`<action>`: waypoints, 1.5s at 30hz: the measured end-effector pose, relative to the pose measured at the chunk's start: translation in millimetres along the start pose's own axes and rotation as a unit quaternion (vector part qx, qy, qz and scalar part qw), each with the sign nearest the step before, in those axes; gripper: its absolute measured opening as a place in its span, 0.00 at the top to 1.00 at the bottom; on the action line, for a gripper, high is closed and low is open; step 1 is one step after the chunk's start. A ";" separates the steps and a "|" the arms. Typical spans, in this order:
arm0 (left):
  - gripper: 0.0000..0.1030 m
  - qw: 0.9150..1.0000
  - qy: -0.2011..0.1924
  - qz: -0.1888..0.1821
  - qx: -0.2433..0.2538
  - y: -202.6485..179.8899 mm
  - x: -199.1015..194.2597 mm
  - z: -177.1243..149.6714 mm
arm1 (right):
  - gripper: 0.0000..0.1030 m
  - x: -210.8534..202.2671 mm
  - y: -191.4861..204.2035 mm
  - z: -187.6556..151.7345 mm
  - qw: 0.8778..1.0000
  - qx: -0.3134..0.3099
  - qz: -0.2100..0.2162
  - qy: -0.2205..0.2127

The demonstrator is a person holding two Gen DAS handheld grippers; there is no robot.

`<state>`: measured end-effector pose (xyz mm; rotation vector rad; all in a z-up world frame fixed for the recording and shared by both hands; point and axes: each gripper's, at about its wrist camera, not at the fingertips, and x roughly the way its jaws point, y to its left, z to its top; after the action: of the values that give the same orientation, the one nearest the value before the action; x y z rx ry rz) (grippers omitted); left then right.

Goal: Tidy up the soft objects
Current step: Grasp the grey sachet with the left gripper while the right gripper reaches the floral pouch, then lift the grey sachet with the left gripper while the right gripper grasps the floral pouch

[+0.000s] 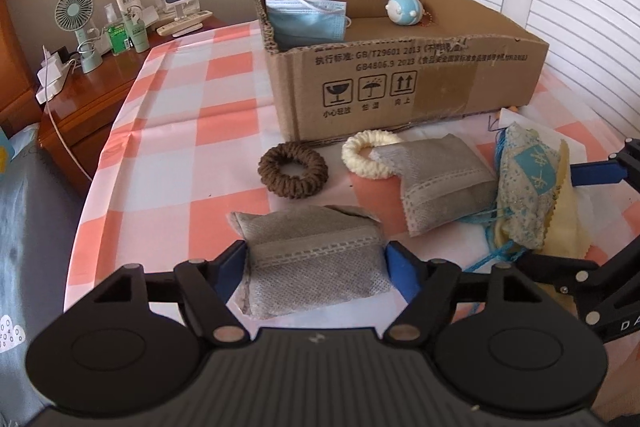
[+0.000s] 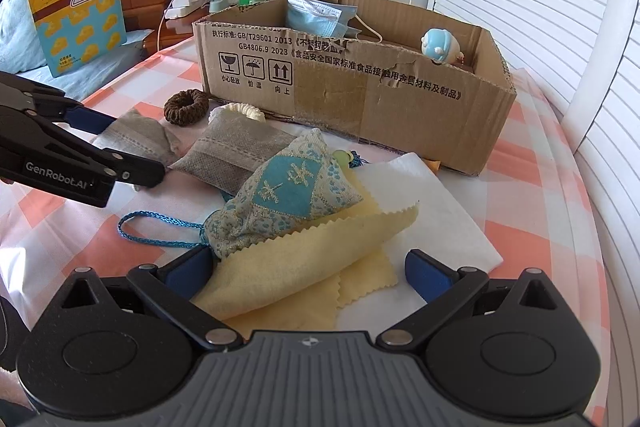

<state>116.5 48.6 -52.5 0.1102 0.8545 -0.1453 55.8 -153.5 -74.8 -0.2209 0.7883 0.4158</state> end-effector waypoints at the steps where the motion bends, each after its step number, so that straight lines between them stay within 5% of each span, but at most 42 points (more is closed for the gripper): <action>1: 0.22 1.000 0.001 0.001 -0.005 2.4 0.3 -0.5 | 0.00 -0.1 0.0 0.3 1.000 0.000 0.000 0.000; 21: 0.20 0.999 -0.014 -0.011 -0.030 5.0 2.9 -5.5 | 0.03 -3.5 24.5 29.2 0.994 -0.101 0.020 -0.026; 30: 0.19 0.999 -0.017 -0.015 -0.027 6.3 4.4 -5.1 | 0.22 1.6 18.7 27.4 0.994 -0.102 0.018 -0.021; 37: 0.34 0.999 -0.015 -0.017 -0.029 8.0 0.4 -3.6 | 0.37 -7.7 16.1 28.2 0.995 -0.089 0.027 -0.024; 45: 0.38 1.000 -0.013 -0.013 -0.014 12.8 -11.9 -1.8 | 0.46 -22.0 12.7 29.3 0.996 -0.075 0.034 -0.033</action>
<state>109.7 62.5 -44.1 0.0713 0.8313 -0.1584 55.0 -138.2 -39.2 -0.3187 0.7014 0.5455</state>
